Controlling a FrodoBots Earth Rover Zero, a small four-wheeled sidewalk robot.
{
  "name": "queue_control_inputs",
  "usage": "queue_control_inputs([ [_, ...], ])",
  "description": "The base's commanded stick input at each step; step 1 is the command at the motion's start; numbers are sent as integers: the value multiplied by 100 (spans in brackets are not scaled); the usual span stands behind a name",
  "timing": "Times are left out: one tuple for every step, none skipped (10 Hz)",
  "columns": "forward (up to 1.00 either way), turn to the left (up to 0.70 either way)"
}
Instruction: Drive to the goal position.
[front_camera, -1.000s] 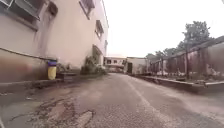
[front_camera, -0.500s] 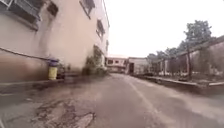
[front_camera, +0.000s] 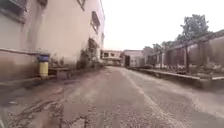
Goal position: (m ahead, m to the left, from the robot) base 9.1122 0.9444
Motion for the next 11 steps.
queue_control_inputs([
  [85, -34],
  [85, -34],
  [85, -34],
  [85, -34],
  [85, -34],
  [85, -34],
  [85, -34],
  [85, -34],
  [85, -23],
  [85, -12],
  [85, -2],
])
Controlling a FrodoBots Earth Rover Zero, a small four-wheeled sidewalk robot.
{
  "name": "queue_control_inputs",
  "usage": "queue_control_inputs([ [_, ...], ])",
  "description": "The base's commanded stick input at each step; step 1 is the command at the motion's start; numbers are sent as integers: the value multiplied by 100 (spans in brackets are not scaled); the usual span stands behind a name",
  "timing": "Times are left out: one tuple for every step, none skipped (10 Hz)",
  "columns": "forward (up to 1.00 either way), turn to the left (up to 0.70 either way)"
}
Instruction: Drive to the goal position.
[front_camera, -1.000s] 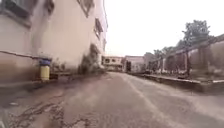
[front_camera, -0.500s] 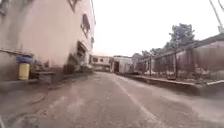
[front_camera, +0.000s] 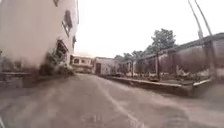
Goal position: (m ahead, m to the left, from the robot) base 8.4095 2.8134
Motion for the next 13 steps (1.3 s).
queue_control_inputs([
  [85, 0],
  [85, 0],
  [85, 0],
  [85, 0],
  [85, 0],
  [85, 0],
  [85, 3],
  [85, 13],
  [85, 22],
  [85, 32],
  [85, 34],
  [85, 34],
  [85, 34],
])
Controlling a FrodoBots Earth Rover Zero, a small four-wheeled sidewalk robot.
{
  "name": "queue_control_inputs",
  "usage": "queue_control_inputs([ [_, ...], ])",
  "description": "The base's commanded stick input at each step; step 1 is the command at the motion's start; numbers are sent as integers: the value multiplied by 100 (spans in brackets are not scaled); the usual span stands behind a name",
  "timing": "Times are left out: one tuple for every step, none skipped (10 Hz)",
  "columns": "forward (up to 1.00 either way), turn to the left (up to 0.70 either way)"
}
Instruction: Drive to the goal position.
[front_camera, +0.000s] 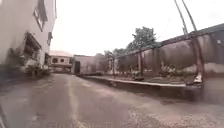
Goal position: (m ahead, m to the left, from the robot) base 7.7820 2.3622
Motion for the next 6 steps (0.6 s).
queue_control_inputs([
  [85, 34],
  [85, 34],
  [85, 34],
  [85, 34],
  [85, 34],
  [85, 34],
])
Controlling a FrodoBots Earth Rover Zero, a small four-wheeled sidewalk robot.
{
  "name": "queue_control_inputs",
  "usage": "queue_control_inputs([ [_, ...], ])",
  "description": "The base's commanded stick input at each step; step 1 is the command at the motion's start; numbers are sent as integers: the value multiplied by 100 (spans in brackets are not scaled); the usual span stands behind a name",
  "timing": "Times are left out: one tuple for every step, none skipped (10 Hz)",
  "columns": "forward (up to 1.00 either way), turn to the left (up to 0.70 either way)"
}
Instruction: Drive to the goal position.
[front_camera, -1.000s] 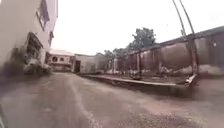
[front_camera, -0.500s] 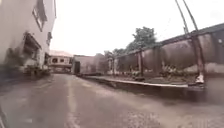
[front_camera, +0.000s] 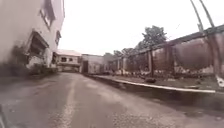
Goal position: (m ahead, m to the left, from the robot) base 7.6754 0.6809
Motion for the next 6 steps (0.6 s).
queue_control_inputs([
  [85, 34],
  [85, 34],
  [85, 34],
  [85, 34],
  [85, 34],
  [85, 34],
])
